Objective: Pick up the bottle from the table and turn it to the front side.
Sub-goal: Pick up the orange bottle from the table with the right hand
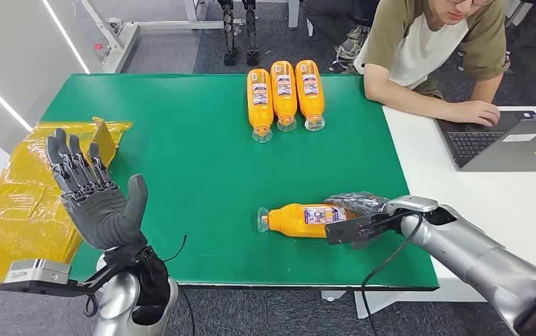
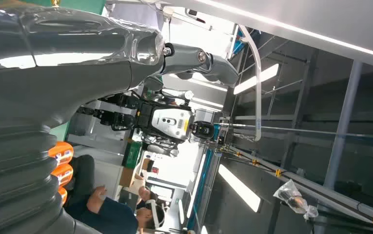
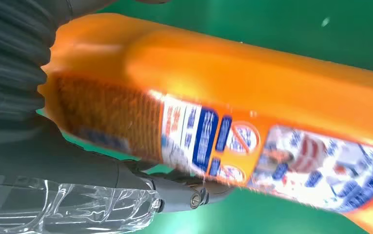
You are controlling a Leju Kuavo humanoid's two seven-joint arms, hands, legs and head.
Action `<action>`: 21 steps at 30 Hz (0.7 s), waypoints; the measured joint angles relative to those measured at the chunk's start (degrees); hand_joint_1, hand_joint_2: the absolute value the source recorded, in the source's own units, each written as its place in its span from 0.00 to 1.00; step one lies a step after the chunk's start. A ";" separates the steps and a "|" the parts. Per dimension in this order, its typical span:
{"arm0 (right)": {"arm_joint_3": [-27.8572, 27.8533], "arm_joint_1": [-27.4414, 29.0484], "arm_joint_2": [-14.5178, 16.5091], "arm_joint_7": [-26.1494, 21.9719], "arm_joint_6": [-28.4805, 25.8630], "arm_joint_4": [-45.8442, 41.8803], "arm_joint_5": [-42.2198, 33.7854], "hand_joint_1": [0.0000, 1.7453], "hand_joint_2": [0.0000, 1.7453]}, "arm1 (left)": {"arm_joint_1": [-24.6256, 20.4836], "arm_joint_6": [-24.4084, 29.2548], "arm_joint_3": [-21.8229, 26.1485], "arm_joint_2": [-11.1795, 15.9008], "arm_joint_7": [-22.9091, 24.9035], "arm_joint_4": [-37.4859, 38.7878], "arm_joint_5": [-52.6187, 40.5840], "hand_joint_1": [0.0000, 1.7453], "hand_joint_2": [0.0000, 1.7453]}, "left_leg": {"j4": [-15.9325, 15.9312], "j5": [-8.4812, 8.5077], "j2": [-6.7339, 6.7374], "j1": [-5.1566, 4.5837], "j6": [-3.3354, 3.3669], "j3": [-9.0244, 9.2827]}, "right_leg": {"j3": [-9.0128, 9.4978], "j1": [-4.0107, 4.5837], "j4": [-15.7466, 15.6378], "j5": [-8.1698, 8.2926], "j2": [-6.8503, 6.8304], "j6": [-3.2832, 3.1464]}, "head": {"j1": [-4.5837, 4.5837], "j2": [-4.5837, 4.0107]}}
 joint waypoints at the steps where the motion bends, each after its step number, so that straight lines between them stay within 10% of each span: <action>1: 0.05 0.41 0.06 -0.15 -1.18 0.28 0.21 0.52 1.00 | 0.00 0.00 0.00 0.00 0.00 0.00 0.00 0.00 1.00 | 0.00 0.00 0.00 0.01 0.00 0.00 | 0.01 0.01 0.00 0.00 0.00 0.00 | 0.01 0.00; 3: 0.15 1.52 0.28 -0.62 -4.62 1.17 0.82 0.79 1.00 | 0.03 0.03 0.00 0.02 0.00 0.01 -0.02 0.00 1.00 | 0.00 -0.01 0.00 0.02 0.00 0.01 | 0.03 0.01 -0.01 -0.01 0.01 0.01 | 0.01 0.00; 9: 0.19 3.16 0.89 -1.73 -9.49 3.70 1.94 0.96 1.00 | 0.13 0.39 0.00 0.31 0.00 0.00 -0.03 0.00 1.00 | 0.00 -0.08 0.24 0.02 0.09 0.25 | 0.21 0.02 -0.06 -0.02 0.19 0.03 | 0.01 0.00; 21: -3.66 8.33 1.98 -1.90 -22.04 2.82 1.31 1.00 1.00 | 0.13 0.59 0.00 0.31 0.00 0.01 0.01 0.00 1.00 | 0.01 -0.11 0.25 0.03 0.14 0.61 | 0.63 0.03 -0.10 0.00 0.18 0.08 | 0.01 0.00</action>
